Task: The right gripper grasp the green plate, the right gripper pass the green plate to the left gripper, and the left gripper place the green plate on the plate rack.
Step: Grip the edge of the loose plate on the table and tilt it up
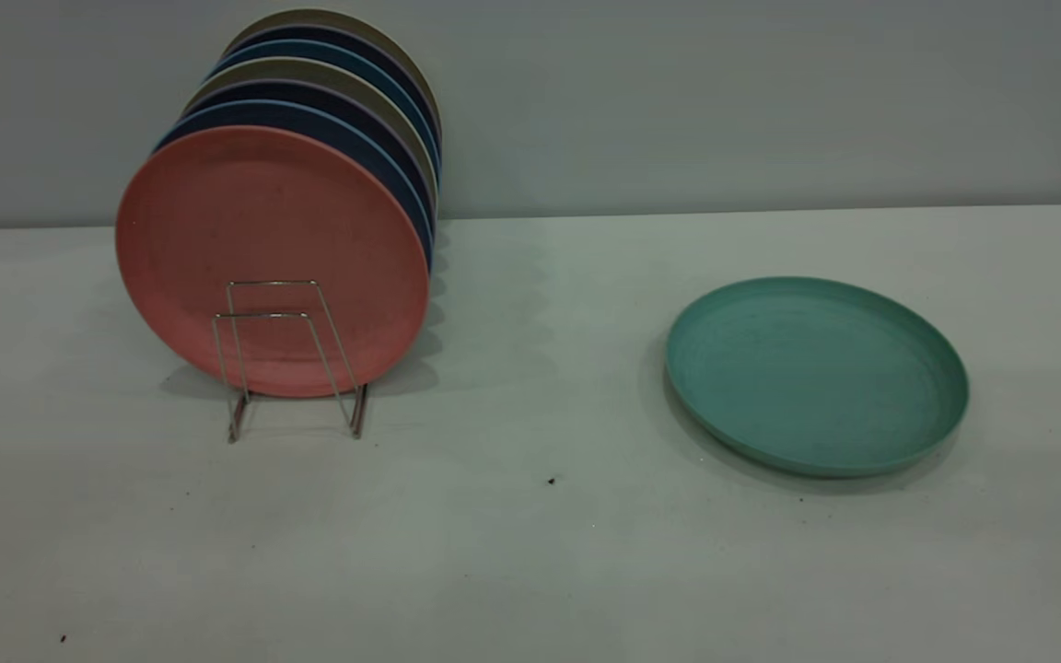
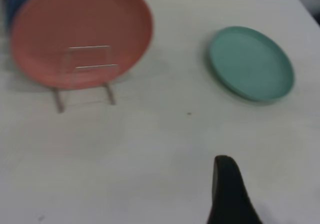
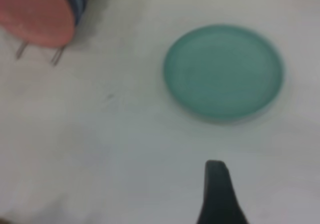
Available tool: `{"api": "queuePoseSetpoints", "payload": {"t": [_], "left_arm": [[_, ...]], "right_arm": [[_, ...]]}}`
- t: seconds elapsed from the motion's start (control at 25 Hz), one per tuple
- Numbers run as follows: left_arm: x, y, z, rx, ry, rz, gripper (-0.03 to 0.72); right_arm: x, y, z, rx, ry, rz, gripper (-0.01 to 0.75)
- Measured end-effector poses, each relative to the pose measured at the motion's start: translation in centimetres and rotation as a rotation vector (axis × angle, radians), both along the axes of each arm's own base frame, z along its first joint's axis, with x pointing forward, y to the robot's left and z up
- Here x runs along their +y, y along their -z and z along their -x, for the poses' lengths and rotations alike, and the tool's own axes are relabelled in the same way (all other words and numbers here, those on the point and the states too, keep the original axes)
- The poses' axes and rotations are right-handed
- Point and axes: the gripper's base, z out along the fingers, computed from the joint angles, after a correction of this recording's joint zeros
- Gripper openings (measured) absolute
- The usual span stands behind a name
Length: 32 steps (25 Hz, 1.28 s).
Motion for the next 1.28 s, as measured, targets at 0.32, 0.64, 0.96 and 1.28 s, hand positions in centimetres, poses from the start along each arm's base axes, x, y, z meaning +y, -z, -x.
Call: {"api": "queuePoseSetpoints", "payload": {"t": [0.32,0.64,0.96,1.28], "left_arm": [[-0.8,1.0,-3.8,0.027,0.094,0.035,0.460],[-0.6,1.0,-4.7,-0.022,0.089,0.007,0.460],[-0.6,1.0,-4.7,-0.029,0.083,0.004,0.460],[-0.5,1.0,-4.8,-0.034,0.075,0.001,0.460]], "right_arm": [[0.2,2.4,-5.7,0.133,0.073,-0.069,0.519],[0.7,8.4,-11.4,0.341,0.106,-0.117,0.519],[-2.2,12.1,-16.7,0.393,0.139,-0.275,0.519],[-6.5,17.1,-21.4,0.443,0.179,-0.326,0.519]]}}
